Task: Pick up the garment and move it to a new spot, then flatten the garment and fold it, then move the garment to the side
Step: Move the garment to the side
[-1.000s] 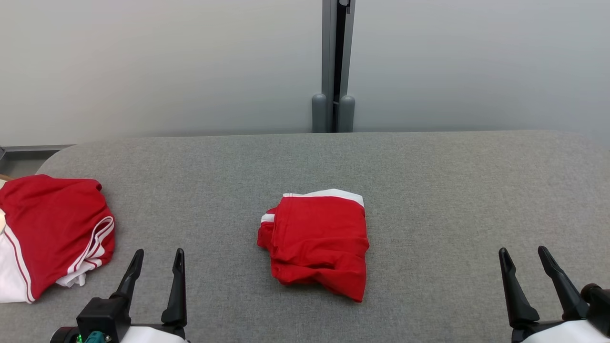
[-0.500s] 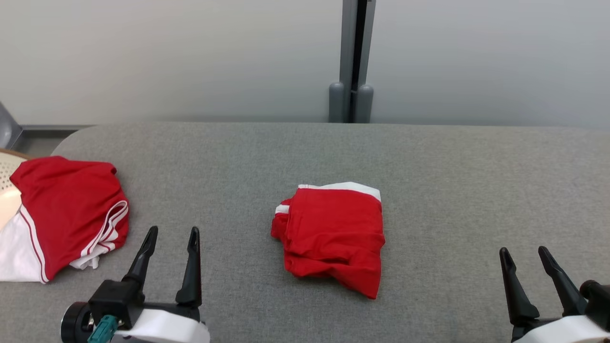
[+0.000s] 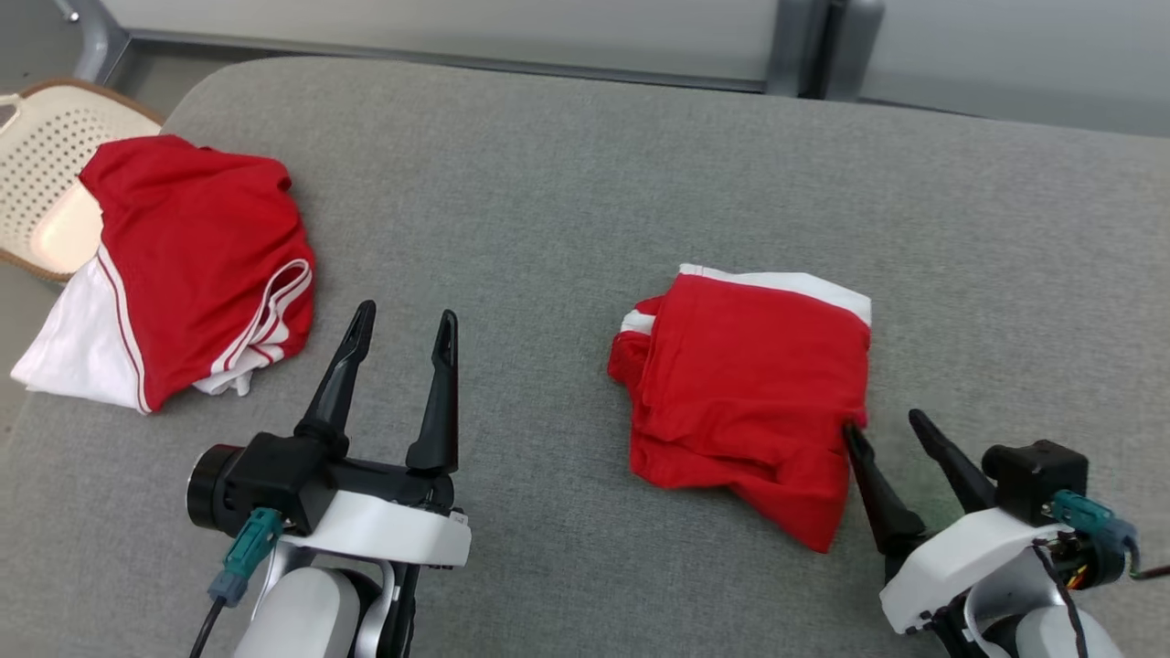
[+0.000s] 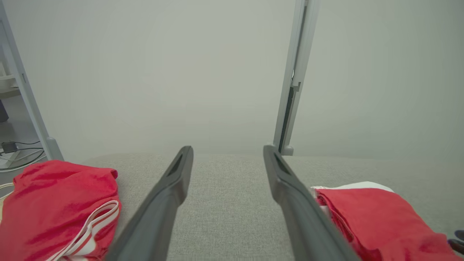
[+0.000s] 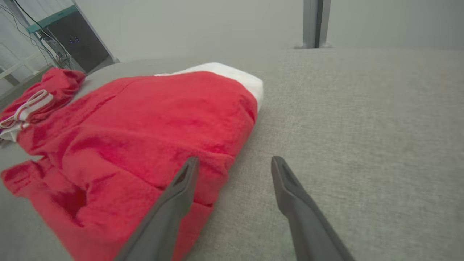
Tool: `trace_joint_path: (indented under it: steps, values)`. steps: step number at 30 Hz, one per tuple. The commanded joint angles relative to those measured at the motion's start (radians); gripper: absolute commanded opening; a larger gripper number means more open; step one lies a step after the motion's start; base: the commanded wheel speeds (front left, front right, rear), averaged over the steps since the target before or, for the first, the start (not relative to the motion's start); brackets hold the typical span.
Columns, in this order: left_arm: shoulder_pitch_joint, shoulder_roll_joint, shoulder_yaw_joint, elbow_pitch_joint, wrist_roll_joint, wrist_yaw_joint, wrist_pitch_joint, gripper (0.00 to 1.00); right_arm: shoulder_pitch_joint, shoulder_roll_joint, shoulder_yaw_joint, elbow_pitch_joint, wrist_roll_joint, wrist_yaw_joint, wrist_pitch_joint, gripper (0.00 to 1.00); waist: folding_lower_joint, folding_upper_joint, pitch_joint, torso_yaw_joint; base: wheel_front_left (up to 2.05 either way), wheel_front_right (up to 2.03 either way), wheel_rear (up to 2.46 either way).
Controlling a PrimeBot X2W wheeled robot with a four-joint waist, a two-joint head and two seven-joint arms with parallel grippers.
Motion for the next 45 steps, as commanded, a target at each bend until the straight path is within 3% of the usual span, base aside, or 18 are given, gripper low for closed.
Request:
trace_joint_path:
  steps: [1,7,8,9,10,11,20,29,38,45]
  values:
    - [-0.024,-0.005,0.002,0.019,-0.005,-0.007,-0.011,1.0,-0.023,-0.004,0.016,0.031,0.012,0.0,0.007,1.0,0.0,0.0,0.048,0.044,0.0,0.0,0.0]
    - [-0.05,-0.018,0.008,0.065,-0.016,-0.016,-0.023,1.0,-0.043,0.013,0.055,0.105,0.032,0.0,0.066,1.0,0.0,0.0,0.063,0.045,0.0,0.0,0.0]
    - [-0.055,-0.02,0.01,0.071,-0.014,-0.018,-0.025,1.0,-0.043,0.015,0.056,0.115,0.03,0.0,0.084,0.78,0.0,0.0,0.065,0.044,0.0,0.0,0.0]
    - [-0.059,-0.021,0.012,0.075,-0.013,-0.019,-0.026,1.0,-0.042,0.018,0.059,0.119,0.026,0.0,0.099,0.4,0.0,0.0,0.066,0.044,0.0,0.0,0.0]
    - [-0.062,-0.022,0.013,0.08,-0.012,-0.02,-0.028,1.0,-0.041,0.021,0.051,0.121,0.019,0.0,0.115,0.13,0.0,0.0,0.067,0.042,0.0,0.0,0.0]
    - [-0.064,-0.024,0.014,0.085,-0.01,-0.022,-0.028,1.0,-0.041,0.02,0.051,0.121,0.009,0.0,0.135,0.0,0.0,0.0,0.067,0.041,0.0,0.0,0.0]
    - [-0.075,-0.023,0.028,0.072,0.027,-0.042,-0.029,1.0,-0.039,-0.003,0.026,-0.005,-0.059,-0.001,0.202,0.0,0.0,0.0,0.061,-0.019,0.0,0.0,0.0]
    - [-0.101,0.004,0.008,0.054,0.049,-0.073,-0.023,1.0,-0.029,-0.109,0.053,-0.057,-0.014,-0.001,0.206,0.0,0.0,0.0,0.066,-0.222,0.0,0.0,0.0]
    - [-0.139,0.043,-0.006,0.029,0.073,-0.079,0.025,1.0,-0.088,-0.151,0.096,-0.01,0.043,-0.001,0.128,0.0,0.0,0.0,0.11,-0.439,0.0,0.0,0.0]
    - [-0.205,0.073,-0.032,-0.03,0.106,-0.092,0.084,1.0,-0.271,-0.274,0.145,0.161,0.071,-0.001,0.019,0.0,0.0,0.0,0.207,-0.53,0.0,0.0,0.0]
